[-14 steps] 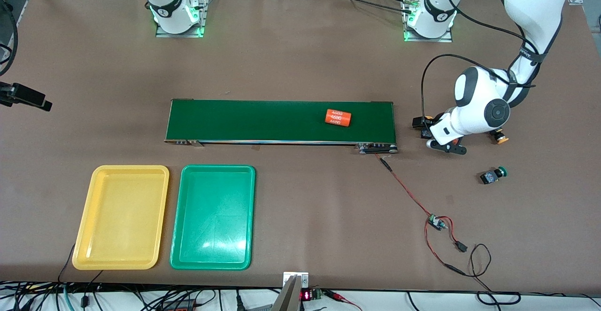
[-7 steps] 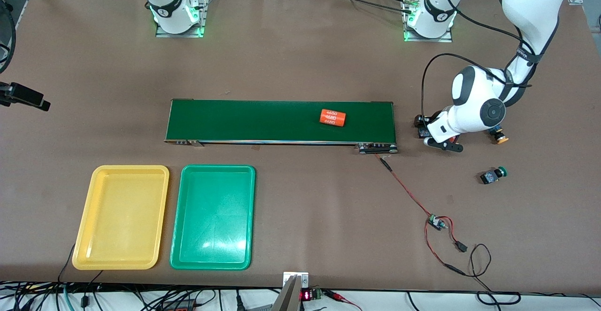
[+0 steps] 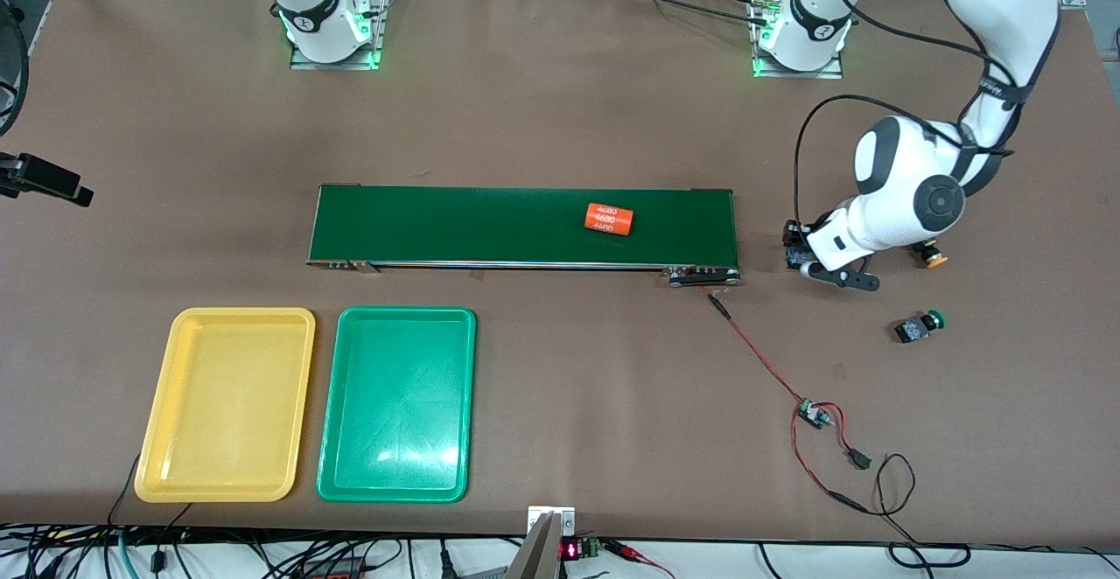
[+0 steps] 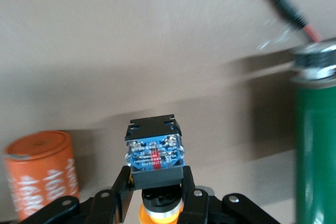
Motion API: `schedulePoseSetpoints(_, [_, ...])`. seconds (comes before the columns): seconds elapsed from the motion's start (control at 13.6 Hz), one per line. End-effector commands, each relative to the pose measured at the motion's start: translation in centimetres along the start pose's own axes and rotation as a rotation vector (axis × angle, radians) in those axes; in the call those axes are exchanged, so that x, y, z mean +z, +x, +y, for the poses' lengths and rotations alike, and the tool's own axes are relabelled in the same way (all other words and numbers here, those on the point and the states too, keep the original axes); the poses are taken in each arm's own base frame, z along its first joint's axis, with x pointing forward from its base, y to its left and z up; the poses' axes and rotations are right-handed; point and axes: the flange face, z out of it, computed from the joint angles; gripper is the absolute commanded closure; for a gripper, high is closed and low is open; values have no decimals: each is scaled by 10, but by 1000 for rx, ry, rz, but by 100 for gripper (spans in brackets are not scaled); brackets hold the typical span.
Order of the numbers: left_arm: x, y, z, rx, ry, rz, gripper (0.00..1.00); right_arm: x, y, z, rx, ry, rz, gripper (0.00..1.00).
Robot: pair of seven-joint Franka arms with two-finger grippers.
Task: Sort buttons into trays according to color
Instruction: 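Place the black button on the green belt with the left gripper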
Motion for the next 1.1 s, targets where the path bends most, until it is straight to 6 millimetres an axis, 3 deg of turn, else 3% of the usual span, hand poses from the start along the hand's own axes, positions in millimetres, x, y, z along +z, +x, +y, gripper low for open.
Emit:
schedulePoseSetpoints(0.0, [-52, 4, 39, 53, 36, 20, 100, -2, 0, 7, -6, 4, -4, 0])
schedulePoseSetpoints(0.15, [-59, 1, 89, 84, 39, 35, 100, 0, 2, 7, -3, 6, -7, 0])
schedulePoseSetpoints(0.52, [-36, -7, 169, 89, 43, 13, 100, 1, 2, 5, -12, -2, -9, 0])
schedulePoseSetpoints(1.03, [0, 14, 174, 89, -18, 51, 100, 11, 5, -2, -27, -5, -32, 0])
